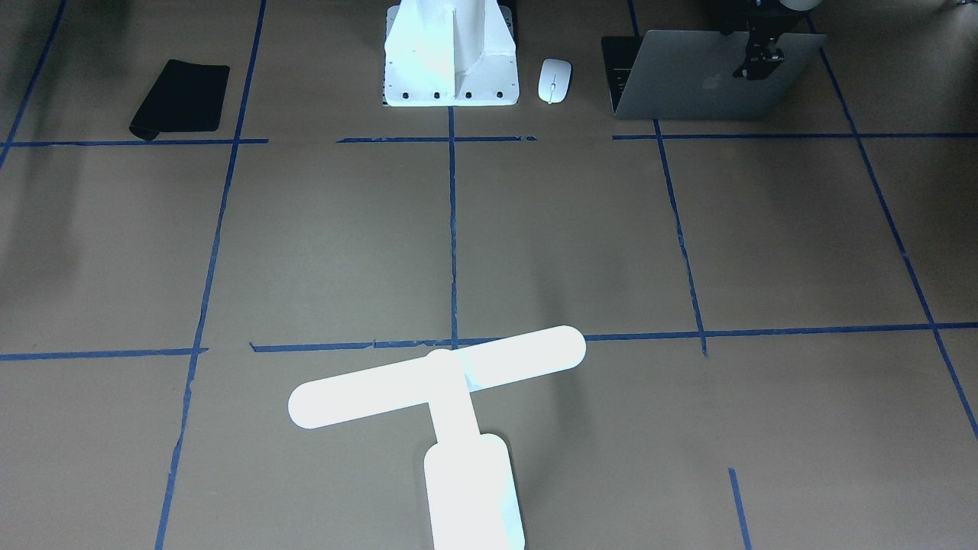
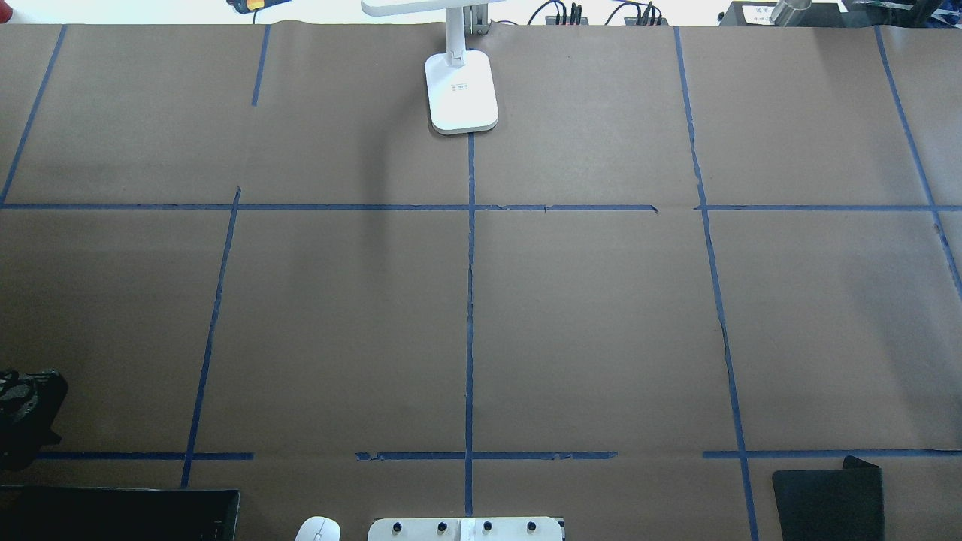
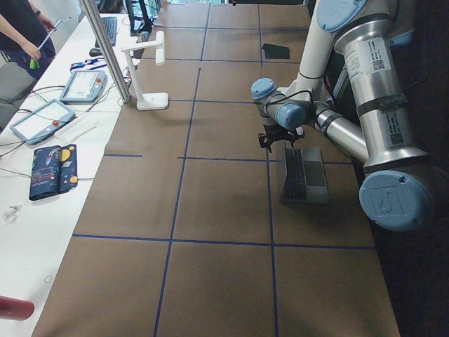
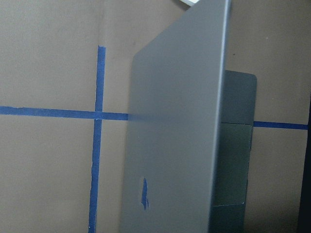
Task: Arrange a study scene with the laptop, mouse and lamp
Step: 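Grasp the open silver laptop by its screen edge with the left gripper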
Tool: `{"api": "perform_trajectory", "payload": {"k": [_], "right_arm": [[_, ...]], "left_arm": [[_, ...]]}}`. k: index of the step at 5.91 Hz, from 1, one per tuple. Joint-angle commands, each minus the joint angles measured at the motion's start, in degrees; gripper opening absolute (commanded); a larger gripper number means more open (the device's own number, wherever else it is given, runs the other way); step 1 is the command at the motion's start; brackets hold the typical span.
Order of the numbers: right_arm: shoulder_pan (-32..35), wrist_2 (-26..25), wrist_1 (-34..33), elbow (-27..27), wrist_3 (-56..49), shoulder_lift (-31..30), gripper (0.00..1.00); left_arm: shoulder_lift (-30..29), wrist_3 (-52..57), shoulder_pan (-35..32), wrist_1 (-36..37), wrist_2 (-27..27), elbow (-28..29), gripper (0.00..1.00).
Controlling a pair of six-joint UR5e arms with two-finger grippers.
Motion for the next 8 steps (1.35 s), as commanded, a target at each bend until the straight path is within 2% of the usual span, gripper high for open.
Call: {"api": "perform_trajectory", "payload": {"k": [1, 2, 4, 5, 6, 8], "right_arm": [[0.0, 0.0, 0.0, 0.0, 0.0, 0.0, 1.0], [0.0, 0.0, 0.1, 0.0, 0.0, 0.0, 1.0], [0.0, -0.1, 0.1, 0.0, 0.0, 0.0, 1.0], [0.0, 0.0, 0.1, 0.0, 0.0, 0.0, 1.0], [0.0, 0.0, 0.1, 0.0, 0.0, 0.0, 1.0], [0.0, 0.0, 0.1, 0.0, 0.1, 0.1, 1.0]], "left_arm": [[-0.2, -2.4, 2.5, 0.0, 0.2, 0.6, 0.92], [-0.2, -2.4, 2.6, 0.0, 0.1, 1.0, 0.77], [-2.2, -2.7, 2.5, 0.4, 0.0, 0.5, 0.2], [-2.4, -2.7, 2.3, 0.4, 0.0, 0.0, 0.04], [-3.6, -2.5, 1.6, 0.4, 0.1, -0.3, 0.0], [-4.5, 0.7, -1.5, 0.4, 0.3, -0.9, 0.0]]}}
